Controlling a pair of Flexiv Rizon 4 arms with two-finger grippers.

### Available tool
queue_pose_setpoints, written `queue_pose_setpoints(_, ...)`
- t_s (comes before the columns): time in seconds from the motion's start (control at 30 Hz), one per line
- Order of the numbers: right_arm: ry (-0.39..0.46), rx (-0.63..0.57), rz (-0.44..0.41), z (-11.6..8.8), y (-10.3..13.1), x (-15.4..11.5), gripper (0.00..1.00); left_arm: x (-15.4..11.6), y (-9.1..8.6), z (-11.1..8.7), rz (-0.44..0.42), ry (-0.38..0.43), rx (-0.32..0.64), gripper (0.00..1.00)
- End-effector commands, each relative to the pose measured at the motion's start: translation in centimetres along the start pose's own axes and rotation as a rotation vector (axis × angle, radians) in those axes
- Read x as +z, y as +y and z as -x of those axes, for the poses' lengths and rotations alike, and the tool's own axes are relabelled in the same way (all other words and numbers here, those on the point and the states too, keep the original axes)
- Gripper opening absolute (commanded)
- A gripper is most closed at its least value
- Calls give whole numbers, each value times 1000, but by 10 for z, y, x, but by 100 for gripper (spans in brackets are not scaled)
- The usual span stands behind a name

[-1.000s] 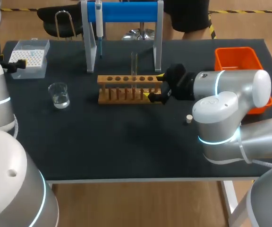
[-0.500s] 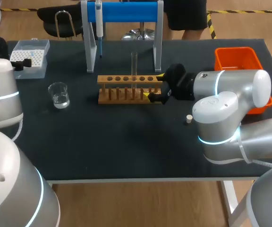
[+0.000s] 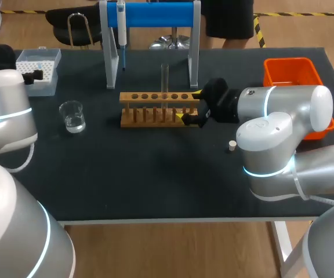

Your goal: Invert the test tube, pick up the pipette, mount the tip to pipette, aspirate from beaker and dispense into the tube, eject the tip, return the pipette, and cap with the stopper.

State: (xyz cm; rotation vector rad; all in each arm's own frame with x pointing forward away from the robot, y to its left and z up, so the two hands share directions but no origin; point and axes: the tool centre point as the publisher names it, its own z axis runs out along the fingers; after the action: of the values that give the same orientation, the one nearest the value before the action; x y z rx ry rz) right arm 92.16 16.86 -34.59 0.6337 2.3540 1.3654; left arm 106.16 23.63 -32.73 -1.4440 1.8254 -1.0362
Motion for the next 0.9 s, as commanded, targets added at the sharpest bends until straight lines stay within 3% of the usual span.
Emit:
queue_pose_setpoints(0.03, -1, 0, -3, 0, 0, 0, 100, 2, 2, -1, -6, -3, 1, 100)
queue_pose_setpoints(0.9, -1, 0, -3, 0, 0, 0, 100, 3, 2, -1, -18, -2, 2, 100)
